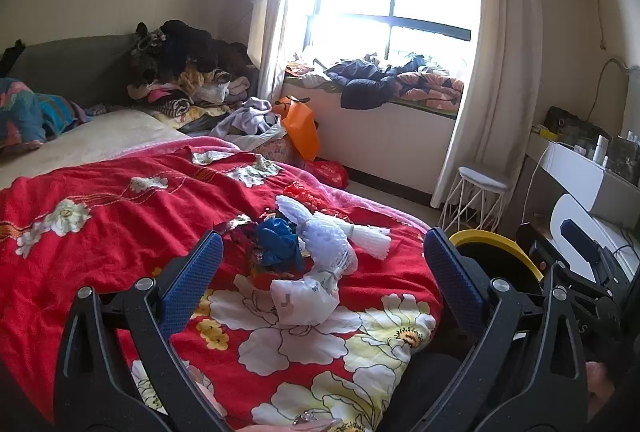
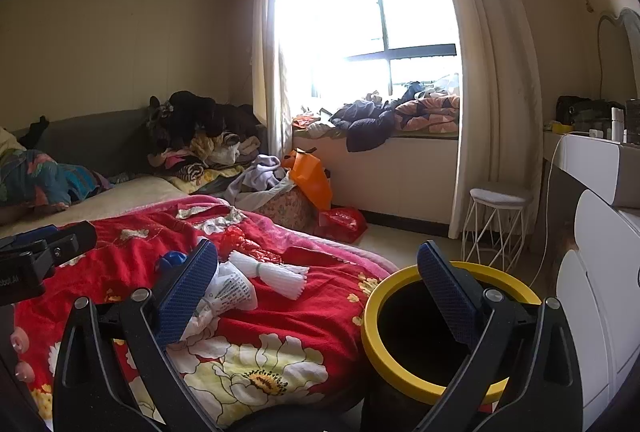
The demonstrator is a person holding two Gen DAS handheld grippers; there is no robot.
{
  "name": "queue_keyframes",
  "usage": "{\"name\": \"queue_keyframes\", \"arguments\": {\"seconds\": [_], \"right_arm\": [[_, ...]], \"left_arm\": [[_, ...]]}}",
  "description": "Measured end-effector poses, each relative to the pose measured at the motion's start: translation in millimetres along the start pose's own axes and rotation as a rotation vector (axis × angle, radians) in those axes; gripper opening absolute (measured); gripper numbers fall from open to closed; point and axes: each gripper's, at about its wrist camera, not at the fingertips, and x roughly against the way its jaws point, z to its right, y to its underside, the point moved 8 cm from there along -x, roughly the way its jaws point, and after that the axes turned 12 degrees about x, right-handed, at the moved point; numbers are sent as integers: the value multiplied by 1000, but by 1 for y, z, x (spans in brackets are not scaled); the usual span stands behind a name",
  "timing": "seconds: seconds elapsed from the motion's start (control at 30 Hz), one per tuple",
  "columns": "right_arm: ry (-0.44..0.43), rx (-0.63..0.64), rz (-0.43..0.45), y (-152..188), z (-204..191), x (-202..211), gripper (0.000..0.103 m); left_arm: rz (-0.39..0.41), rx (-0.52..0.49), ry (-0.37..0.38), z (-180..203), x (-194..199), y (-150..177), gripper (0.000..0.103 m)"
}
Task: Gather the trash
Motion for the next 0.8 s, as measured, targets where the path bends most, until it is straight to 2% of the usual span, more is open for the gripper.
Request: {"name": "queue_keyframes", "arguments": {"seconds": [0.8], "right_arm": [[-2,-1,8,0,-1,2,97]], "left_arm": [[2,1,0,0,0,0,93]]}}
